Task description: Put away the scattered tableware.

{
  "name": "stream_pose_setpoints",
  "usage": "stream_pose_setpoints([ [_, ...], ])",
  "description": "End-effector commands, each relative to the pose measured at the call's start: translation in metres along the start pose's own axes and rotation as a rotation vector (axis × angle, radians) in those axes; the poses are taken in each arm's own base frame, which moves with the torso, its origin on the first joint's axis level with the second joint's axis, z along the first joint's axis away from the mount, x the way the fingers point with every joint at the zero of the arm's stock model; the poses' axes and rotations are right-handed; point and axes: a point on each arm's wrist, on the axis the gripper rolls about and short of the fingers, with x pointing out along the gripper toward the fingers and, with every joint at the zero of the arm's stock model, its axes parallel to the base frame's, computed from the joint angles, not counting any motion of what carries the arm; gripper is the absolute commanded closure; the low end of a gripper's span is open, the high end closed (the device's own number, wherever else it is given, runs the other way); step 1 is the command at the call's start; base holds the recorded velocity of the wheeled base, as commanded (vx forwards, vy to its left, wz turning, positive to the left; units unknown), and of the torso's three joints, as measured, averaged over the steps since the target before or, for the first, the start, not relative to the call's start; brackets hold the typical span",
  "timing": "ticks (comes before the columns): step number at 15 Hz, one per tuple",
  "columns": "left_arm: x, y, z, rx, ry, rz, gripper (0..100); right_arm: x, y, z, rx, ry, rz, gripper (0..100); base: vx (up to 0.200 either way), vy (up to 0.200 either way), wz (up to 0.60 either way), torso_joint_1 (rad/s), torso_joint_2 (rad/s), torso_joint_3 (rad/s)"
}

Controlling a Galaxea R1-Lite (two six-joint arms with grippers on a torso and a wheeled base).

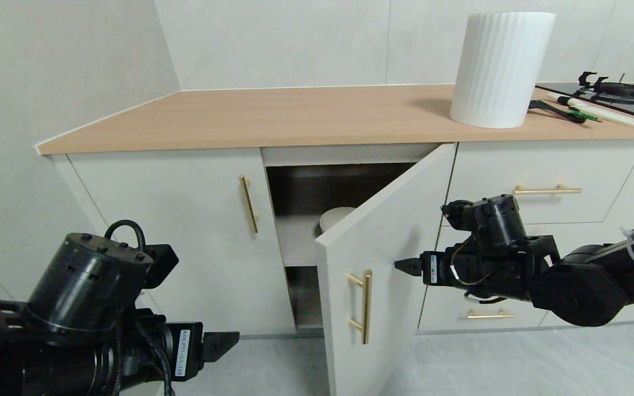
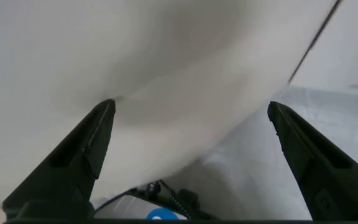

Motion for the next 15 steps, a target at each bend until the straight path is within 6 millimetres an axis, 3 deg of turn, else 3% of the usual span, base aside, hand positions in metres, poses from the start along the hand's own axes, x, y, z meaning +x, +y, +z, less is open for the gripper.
stream_pose_setpoints([
  [1,0.002,0.000,-0.001,0.002,0.007,0.006,0,0.001,0.000,-0.002,-0.001,0.006,-0.001,0,0.000,0.000,0.00,0.000,0.00,0.000],
  [6,0.002,0.000,-0.001,0.003,0.007,0.006,0,0.004,0.000,-0.002,0.022,0.005,-0.003,0,0.000,0.000,0.00,0.000,0.00,0.000],
  [15,0.002,0.000,-0.001,0.003,0.007,0.006,0,0.030,0.001,0.005,0.127,-0.119,-0.039,0,0.000,0.000,0.00,0.000,0.00,0.000],
])
